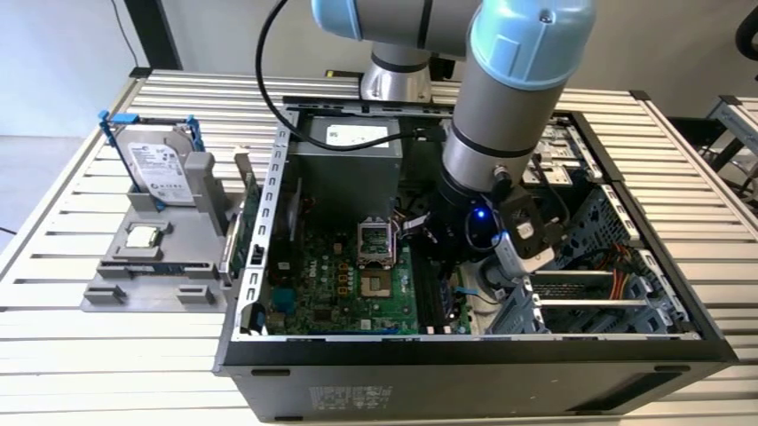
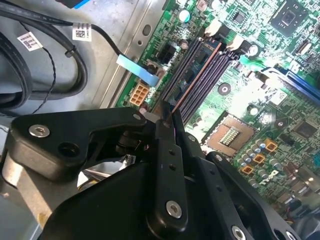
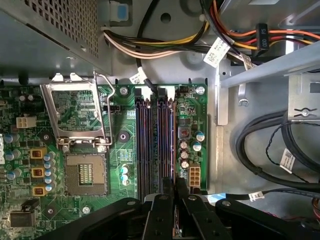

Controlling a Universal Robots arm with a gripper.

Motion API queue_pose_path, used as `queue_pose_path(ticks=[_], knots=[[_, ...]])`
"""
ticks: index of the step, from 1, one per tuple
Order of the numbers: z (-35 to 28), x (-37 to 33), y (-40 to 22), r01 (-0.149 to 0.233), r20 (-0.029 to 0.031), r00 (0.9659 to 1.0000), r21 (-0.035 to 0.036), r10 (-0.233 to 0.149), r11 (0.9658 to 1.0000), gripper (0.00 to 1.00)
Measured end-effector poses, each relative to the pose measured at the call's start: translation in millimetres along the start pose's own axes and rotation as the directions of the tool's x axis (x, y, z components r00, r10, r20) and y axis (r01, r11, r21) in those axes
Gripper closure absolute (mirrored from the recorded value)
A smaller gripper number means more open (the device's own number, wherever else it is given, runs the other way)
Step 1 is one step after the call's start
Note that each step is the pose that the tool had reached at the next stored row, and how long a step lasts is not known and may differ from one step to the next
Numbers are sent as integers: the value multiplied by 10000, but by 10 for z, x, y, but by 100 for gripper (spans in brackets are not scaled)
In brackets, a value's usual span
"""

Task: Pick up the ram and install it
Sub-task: 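Insert the ram into the slot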

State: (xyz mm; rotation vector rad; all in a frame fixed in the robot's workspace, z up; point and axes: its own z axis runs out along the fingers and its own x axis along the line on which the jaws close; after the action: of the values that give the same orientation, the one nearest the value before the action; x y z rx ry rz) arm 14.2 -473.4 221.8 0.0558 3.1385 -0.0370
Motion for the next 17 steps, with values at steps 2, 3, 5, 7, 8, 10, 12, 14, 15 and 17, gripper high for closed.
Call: queue_pose_path(ticks=[2, 3, 5, 7, 8, 10, 12, 14, 15, 17], knots=[[7, 0, 5, 0, 1, 10000, -1, 0, 10000, 100], [12, 0, 6, 0, 1, 10000, 0, 0, 10000, 100], [20, 0, 9, 0, 1, 10000, 6, 0, 10000, 100], [31, 1, 9, 1, 1, 10000, 12, -1, 10000, 100], [31, 1, 9, 0, 1, 10000, 15, 0, 10000, 100], [31, 1, 9, 0, 1, 10000, 17, 0, 10000, 100], [32, 1, 9, 0, 1, 10000, 15, 0, 10000, 100], [32, 1, 9, 0, 1, 10000, 14, 0, 10000, 100], [33, 1, 9, 0, 1, 10000, 14, 0, 10000, 100], [32, 1, 10, -1, 1, 10000, 13, 1, 10000, 100]])
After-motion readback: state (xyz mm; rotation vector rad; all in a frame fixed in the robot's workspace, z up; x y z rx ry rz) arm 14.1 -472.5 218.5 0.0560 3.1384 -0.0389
